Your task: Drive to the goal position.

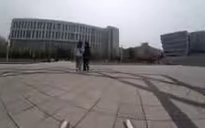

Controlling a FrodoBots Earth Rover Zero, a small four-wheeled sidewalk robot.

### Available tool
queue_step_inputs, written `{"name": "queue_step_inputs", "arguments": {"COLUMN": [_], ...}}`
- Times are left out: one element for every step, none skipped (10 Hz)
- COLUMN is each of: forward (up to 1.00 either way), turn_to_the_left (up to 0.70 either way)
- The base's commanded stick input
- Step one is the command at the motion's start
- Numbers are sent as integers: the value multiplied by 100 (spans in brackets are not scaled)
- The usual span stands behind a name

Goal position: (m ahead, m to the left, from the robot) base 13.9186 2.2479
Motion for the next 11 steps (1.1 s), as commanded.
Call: {"name": "queue_step_inputs", "arguments": {"forward": [100, 100, 100, 100, 100, 100, 100, 100, 100, 100, 100], "turn_to_the_left": [2, 2, 2, 2, 31, 42, 42, 42, 42, 2, 2]}}
